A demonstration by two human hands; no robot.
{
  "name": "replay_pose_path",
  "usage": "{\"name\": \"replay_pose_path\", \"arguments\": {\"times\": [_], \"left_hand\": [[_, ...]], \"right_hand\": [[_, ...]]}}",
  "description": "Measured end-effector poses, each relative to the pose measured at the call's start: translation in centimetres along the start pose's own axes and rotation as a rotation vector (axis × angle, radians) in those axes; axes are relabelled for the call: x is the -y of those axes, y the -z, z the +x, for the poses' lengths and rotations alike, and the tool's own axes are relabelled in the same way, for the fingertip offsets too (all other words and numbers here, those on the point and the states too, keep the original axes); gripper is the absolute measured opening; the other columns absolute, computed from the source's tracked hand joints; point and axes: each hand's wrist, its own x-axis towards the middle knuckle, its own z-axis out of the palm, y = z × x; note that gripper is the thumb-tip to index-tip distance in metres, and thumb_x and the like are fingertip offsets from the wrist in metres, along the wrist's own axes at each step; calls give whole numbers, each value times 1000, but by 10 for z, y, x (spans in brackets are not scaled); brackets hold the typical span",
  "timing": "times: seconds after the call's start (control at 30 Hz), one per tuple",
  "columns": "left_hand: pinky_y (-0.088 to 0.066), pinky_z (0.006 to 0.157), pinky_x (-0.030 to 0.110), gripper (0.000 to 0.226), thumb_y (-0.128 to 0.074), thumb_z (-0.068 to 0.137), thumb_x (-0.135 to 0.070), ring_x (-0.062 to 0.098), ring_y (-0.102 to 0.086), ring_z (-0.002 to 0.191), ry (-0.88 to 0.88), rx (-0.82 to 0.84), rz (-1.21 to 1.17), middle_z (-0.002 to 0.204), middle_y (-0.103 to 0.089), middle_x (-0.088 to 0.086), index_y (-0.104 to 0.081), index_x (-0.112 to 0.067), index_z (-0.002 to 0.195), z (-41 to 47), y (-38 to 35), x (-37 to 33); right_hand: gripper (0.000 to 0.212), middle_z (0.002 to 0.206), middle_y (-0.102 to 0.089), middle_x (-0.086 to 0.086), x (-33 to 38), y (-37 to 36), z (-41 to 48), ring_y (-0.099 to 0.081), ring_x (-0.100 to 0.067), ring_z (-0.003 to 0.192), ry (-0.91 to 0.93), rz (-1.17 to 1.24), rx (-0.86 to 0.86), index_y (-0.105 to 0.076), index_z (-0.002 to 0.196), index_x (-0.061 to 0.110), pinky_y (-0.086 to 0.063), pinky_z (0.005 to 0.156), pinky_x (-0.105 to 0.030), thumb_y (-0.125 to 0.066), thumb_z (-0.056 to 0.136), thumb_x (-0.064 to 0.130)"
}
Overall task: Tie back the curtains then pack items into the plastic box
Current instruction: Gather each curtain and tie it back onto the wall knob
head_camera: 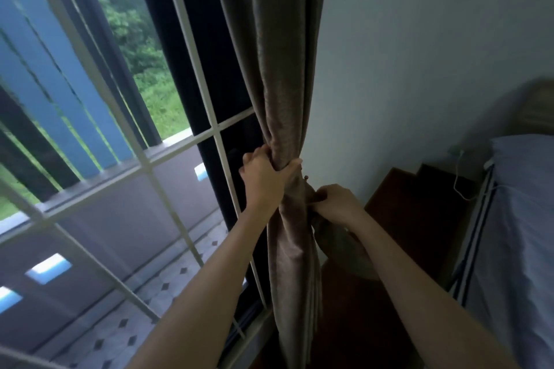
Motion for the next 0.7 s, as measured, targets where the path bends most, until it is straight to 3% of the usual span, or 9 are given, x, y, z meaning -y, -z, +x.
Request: {"name": "replay_pose_path", "arguments": {"times": [0.2,0.33,0.4,0.5,0.6,0.7], "left_hand": [[-43,100,50,63,-75,74,-47,22,-43,117,-10,27,-4,113,-53,-4,-52,-16,123,-6,-3,-1],[-45,99,48,63,-77,71,-48,22,-48,116,-15,73,-44,115,-57,-6,-53,-19,122,-6,-5,4],[-51,94,44,58,-78,68,-49,18,-57,107,10,99,-68,110,-63,-6,-57,-22,115,-3,-2,6],[-54,83,25,50,-82,71,-36,7,-62,88,50,171,-96,105,-67,-3,-59,-18,111,4,5,6],[-52,77,21,56,-83,69,-36,12,-64,89,53,221,-73,104,-67,-2,-60,-13,115,7,10,2],[-49,70,16,55,-84,69,-36,9,-63,84,74,248,-66,96,-65,-7,-62,-12,113,9,9,-1]], "right_hand": [[18,98,-68,-6,1,-21,-38,-58,-16,81,86,-18,-157,-70,101,11,-41,63,-21,-63,86,17],[20,98,-68,-4,-9,-46,-53,-61,-21,92,129,161,-191,-73,100,11,-49,80,-33,-62,87,23],[21,95,-68,-2,-11,-52,-56,-61,-20,90,50,444,-149,-73,99,14,-48,80,-33,-57,93,26],[21,96,-67,-12,-10,-52,-50,-62,-26,91,-210,951,-36,-71,100,5,-50,79,-34,-54,95,16],[15,92,-70,-20,-17,-60,-43,-65,-30,83,-165,894,-22,-71,91,15,-53,83,-43,-57,92,14],[15,92,-70,-20,-22,-68,-35,-67,-30,78,-93,853,-32,-61,105,23,-56,78,-45,-62,91,18]]}}
